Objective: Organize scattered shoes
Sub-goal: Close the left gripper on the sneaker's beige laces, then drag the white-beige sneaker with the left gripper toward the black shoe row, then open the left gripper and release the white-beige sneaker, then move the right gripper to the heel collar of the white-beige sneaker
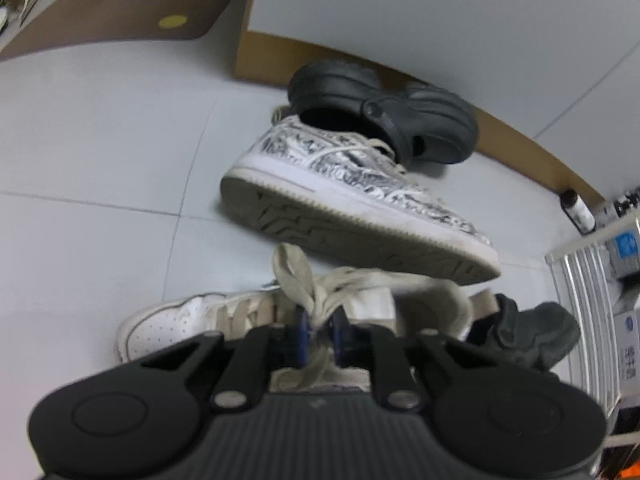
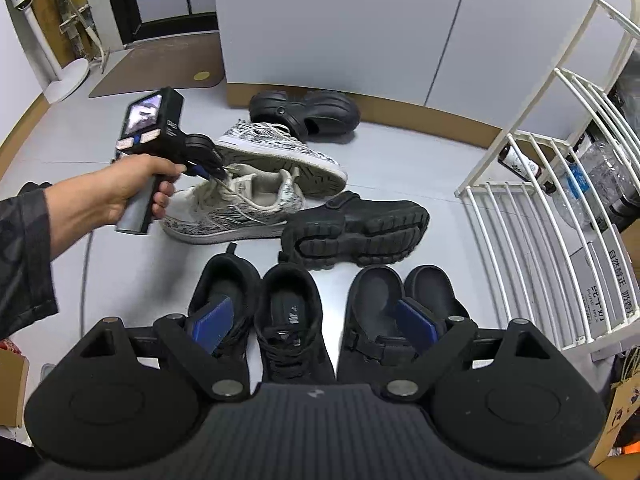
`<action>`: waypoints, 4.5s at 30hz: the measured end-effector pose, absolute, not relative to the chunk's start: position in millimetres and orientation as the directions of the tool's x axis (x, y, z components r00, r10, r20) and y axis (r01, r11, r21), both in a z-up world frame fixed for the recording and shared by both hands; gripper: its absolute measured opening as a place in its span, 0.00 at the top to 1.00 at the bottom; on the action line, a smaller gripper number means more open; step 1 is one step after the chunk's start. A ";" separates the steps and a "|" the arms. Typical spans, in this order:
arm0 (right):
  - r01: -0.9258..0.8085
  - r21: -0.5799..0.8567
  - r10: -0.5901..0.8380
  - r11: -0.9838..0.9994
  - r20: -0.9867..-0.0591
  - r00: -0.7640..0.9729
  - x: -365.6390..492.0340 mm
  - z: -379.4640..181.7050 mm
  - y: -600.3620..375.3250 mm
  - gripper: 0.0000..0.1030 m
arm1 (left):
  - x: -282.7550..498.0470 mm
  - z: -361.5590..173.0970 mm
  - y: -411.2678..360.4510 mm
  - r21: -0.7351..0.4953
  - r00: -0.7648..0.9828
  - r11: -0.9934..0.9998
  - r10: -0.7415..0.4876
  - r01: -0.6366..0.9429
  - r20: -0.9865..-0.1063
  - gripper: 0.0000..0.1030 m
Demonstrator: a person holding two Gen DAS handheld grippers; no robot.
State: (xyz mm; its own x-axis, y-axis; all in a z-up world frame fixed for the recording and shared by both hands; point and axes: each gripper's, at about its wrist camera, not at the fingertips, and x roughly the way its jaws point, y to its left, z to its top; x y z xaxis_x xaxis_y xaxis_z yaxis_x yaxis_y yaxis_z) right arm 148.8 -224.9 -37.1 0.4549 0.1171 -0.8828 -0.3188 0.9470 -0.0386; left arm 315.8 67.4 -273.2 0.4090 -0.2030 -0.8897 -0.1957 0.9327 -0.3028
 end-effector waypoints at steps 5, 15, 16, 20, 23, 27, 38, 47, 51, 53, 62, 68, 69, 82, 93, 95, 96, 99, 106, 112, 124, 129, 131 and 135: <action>-0.338 -0.037 0.129 0.940 -0.881 0.455 145.8 -34.2 -221.4 0.11 | 309.0 -258.9 84.9 -0.266 0.415 0.943 -0.164 -0.201 -0.895 0.90; -0.350 -0.038 0.138 0.936 -0.875 0.465 143.7 -32.2 -212.4 0.11 | 279.0 -245.1 152.1 -0.189 0.395 0.951 -0.080 -0.245 -0.915 0.92; -0.353 -0.039 0.139 0.935 -0.874 0.465 142.9 -32.3 -210.7 0.11 | 275.3 -242.6 158.2 -0.184 0.394 0.951 -0.074 -0.250 -0.916 0.92; -0.375 -0.048 0.142 0.926 -0.874 0.464 137.1 -30.5 -204.7 0.11 | 257.1 -236.6 175.2 -0.141 0.374 0.958 -0.039 -0.251 -0.927 0.94; -0.374 -0.056 0.136 0.926 -0.874 0.467 133.0 -29.4 -204.5 0.11 | 244.4 -236.6 179.9 -0.118 0.362 0.962 -0.023 -0.244 -0.932 0.94; -0.384 -0.063 0.137 0.921 -0.871 0.471 128.2 -28.0 -203.7 0.11 | 228.8 -234.5 180.0 -0.107 0.346 0.969 -0.024 -0.222 -0.938 0.94; -0.403 -0.062 0.157 0.913 -0.859 0.488 119.3 -19.7 -201.1 0.11 | 199.4 -235.6 166.2 -0.079 0.282 0.988 -0.039 -0.134 -0.959 0.95; -0.429 -0.055 0.182 0.902 -0.852 0.491 116.0 -11.9 -193.9 0.11 | 194.6 -248.3 166.1 -0.131 0.257 0.990 -0.112 -0.056 -0.960 0.74; -0.440 -0.063 0.179 0.896 -0.855 0.486 117.0 -13.7 -191.8 0.11 | 200.0 -256.6 157.6 -0.104 0.260 0.994 -0.097 -0.015 -0.961 0.49; -0.442 -0.067 0.175 0.895 -0.858 0.484 118.2 -15.1 -191.9 0.11 | 202.8 -261.3 153.7 -0.076 0.263 0.997 -0.074 0.003 -0.962 0.47; -0.449 -0.084 0.157 0.890 -0.867 0.473 123.5 -21.3 -192.5 0.11 | 211.2 -292.8 160.6 0.004 0.217 1.000 0.001 0.011 -0.976 0.47; -0.457 -0.090 0.154 0.885 -0.870 0.469 120.5 -21.0 -188.0 0.11 | 203.2 -310.2 173.7 -0.042 0.198 0.998 -0.030 -0.056 -0.980 0.51; -0.460 -0.090 0.155 0.884 -0.870 0.468 120.5 -21.2 -187.1 0.11 | 203.1 -311.9 172.8 -0.043 0.188 0.998 -0.032 -0.056 -0.982 0.64; -0.472 -0.102 0.165 0.876 -0.855 0.491 111.0 -9.0 -188.7 0.11 | 174.9 -307.7 155.9 0.029 0.106 0.999 0.028 0.016 -0.994 0.79; -0.477 -0.106 0.186 0.873 -0.831 0.524 99.5 10.2 -193.7 0.11 | 121.9 -308.6 106.3 0.102 0.039 0.994 0.100 0.049 -0.994 0.79; -0.478 -0.107 0.189 0.872 -0.826 0.530 97.5 13.7 -194.6 0.11 | 116.3 -306.2 102.0 0.084 0.025 0.996 0.084 0.022 -0.996 0.81; -0.478 -0.107 0.191 0.872 -0.824 0.533 96.4 15.4 -195.0 0.11 | 113.5 -304.1 99.5 0.079 0.020 0.997 0.079 0.016 -0.997 0.82; -0.469 -0.097 0.205 0.878 -0.809 0.551 100.8 20.0 -196.8 0.11 | 109.3 -294.1 96.1 0.078 0.000 0.997 0.078 0.000 -0.997 0.82; -0.470 -0.079 0.230 0.879 -0.794 0.562 96.9 26.0 -197.6 0.11 | 96.2 -240.8 91.8 0.038 0.034 0.999 0.039 -0.020 -0.999 0.82; -0.470 -0.055 0.248 0.881 -0.793 0.557 94.9 27.0 -197.7 0.11 | 84.9 -167.8 74.7 -0.023 0.178 0.998 -0.012 -0.058 -0.984 0.63; -0.407 0.013 0.245 0.913 -0.815 0.524 93.2 5.1 -188.4 0.11 | 38.7 -93.0 74.7 -0.026 0.320 0.998 -0.005 -0.061 -0.947 0.36; -0.428 0.086 0.304 0.900 -0.827 0.473 86.8 -6.2 -165.5 0.11 | 34.6 -94.7 89.7 -0.071 0.327 0.993 -0.035 -0.096 -0.944 0.32; -0.425 0.098 0.307 0.900 -0.833 0.459 85.1 -14.8 -156.5 0.11 | 35.4 -94.6 97.2 -0.086 0.327 0.990 -0.045 -0.112 -0.944 0.32; -0.412 0.115 0.307 0.904 -0.847 0.435 82.0 -33.7 -138.8 0.11 | 38.7 -92.7 112.7 -0.084 0.339 0.989 -0.038 -0.124 -0.940 0.27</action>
